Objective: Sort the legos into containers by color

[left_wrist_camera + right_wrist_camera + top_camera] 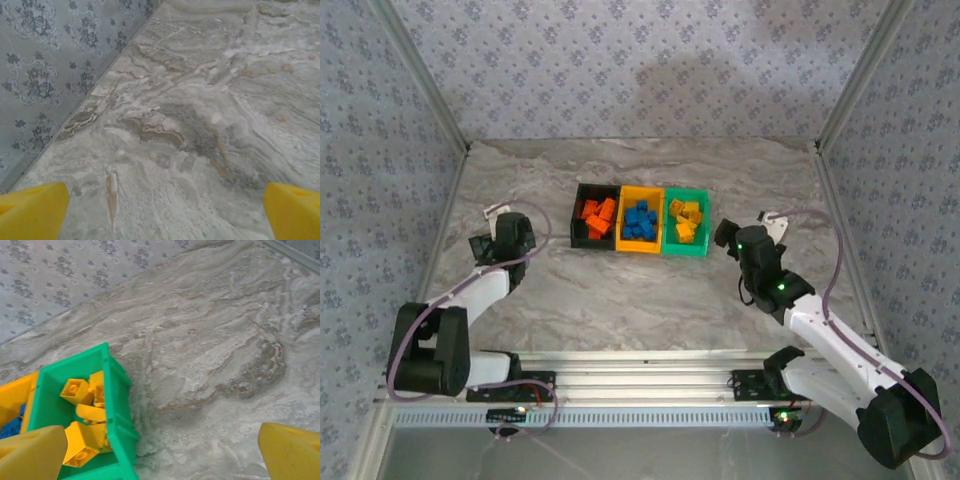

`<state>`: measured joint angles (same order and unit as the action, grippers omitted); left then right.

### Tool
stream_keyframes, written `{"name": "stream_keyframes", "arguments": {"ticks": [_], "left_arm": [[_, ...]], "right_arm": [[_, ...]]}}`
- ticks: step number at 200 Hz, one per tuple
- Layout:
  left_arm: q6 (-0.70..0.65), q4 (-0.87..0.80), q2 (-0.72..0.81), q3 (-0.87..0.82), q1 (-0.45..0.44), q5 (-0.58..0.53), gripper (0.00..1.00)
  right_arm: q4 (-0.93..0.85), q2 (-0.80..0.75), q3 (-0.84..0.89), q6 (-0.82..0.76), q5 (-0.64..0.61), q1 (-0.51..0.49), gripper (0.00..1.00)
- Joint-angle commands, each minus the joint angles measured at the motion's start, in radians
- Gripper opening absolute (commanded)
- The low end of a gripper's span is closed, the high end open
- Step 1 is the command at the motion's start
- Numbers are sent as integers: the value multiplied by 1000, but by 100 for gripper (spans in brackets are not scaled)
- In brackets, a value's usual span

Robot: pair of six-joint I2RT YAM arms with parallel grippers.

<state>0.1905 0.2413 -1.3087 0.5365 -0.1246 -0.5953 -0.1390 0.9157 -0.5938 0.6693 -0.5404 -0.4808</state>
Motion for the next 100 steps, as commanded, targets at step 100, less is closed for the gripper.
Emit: {"name": "stream_keyframes", "arguments": {"ticks": [100], "left_arm": [[-143, 622, -236, -141, 128, 446, 100]], "right_arm": [[244, -27, 124, -262, 74, 173, 100]]}}
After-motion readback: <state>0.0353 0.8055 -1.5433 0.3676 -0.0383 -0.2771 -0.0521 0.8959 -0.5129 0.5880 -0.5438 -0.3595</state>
